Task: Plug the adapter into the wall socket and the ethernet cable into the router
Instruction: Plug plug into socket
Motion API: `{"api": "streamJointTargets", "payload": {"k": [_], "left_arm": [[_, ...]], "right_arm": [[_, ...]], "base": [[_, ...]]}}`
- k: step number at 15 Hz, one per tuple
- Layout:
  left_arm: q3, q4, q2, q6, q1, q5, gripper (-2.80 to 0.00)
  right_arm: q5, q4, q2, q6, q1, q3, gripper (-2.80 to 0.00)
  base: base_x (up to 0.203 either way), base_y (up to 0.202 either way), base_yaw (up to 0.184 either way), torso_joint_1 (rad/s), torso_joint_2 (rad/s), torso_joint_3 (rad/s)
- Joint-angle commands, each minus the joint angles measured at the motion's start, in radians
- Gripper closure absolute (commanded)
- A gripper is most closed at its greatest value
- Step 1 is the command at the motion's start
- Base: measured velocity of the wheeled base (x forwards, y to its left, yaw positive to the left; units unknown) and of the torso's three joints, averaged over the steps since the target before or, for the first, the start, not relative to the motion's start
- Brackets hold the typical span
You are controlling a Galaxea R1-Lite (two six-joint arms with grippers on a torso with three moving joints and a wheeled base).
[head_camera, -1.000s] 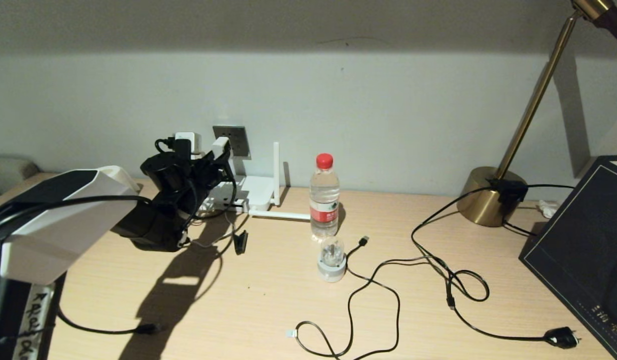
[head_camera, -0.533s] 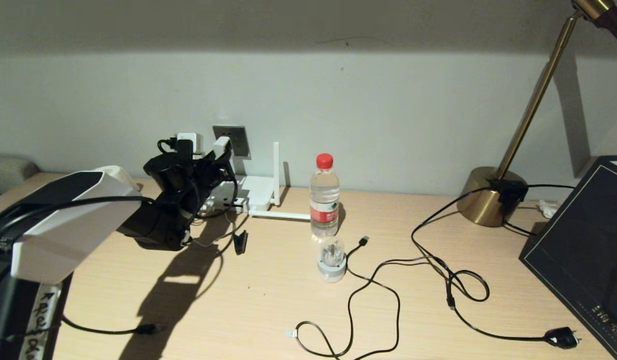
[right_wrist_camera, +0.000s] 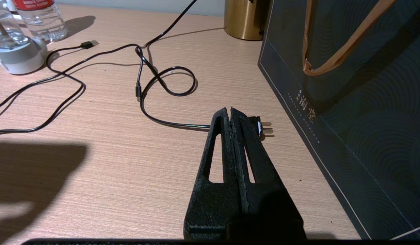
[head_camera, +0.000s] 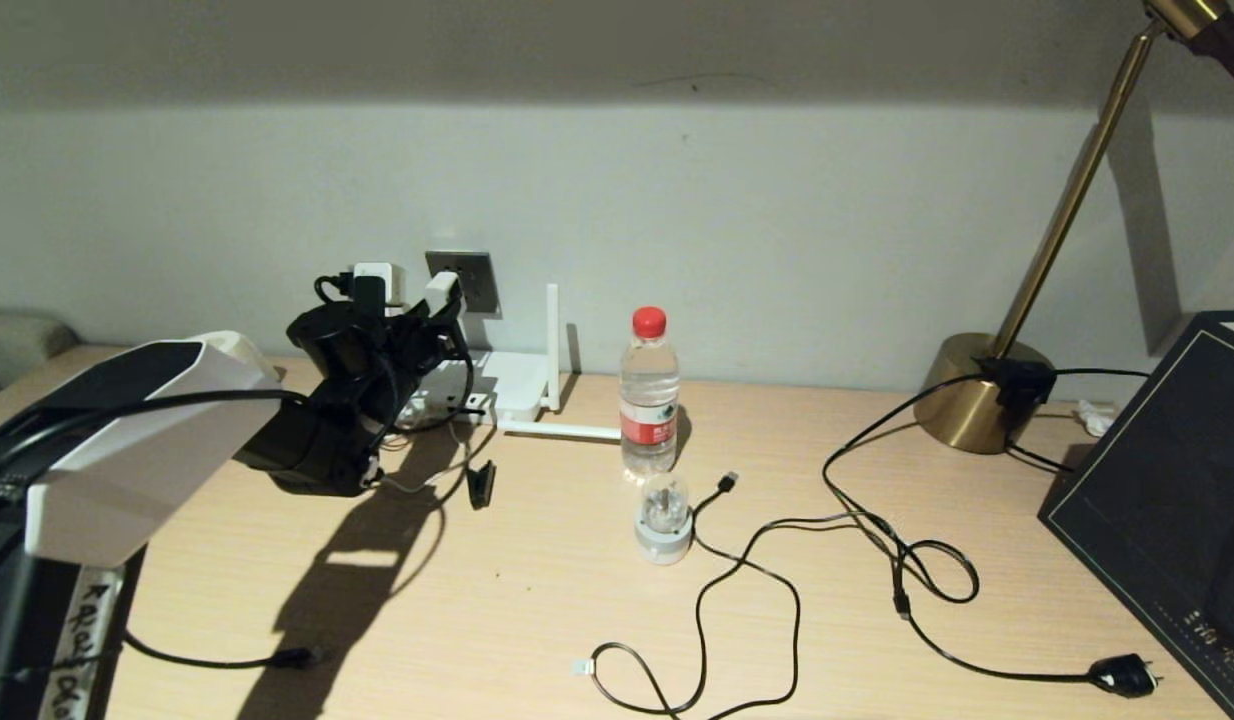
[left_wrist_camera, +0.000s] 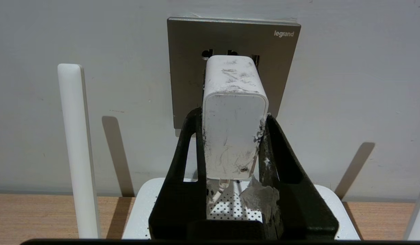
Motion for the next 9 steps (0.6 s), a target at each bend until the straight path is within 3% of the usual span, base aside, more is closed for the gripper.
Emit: {"api": "streamJointTargets", "payload": {"k": [1, 9], "left_arm": [[-0.004, -0.004, -0.002, 0.0, 0.0, -0.002, 0.0], [-0.027, 0.009, 0.001, 0.0, 0.001, 0.0, 0.0]], "right_arm": [[0.0, -0.001, 0.001, 0.001, 0.0, 0.0, 0.0], [0.0, -0.001, 0.001, -0.001, 0.0, 0.0, 0.0]], "base": [[0.0, 0.0, 0.0, 0.0, 0.0, 0.0], [0.0, 0.0, 0.0, 0.0, 0.0, 0.0]]}}
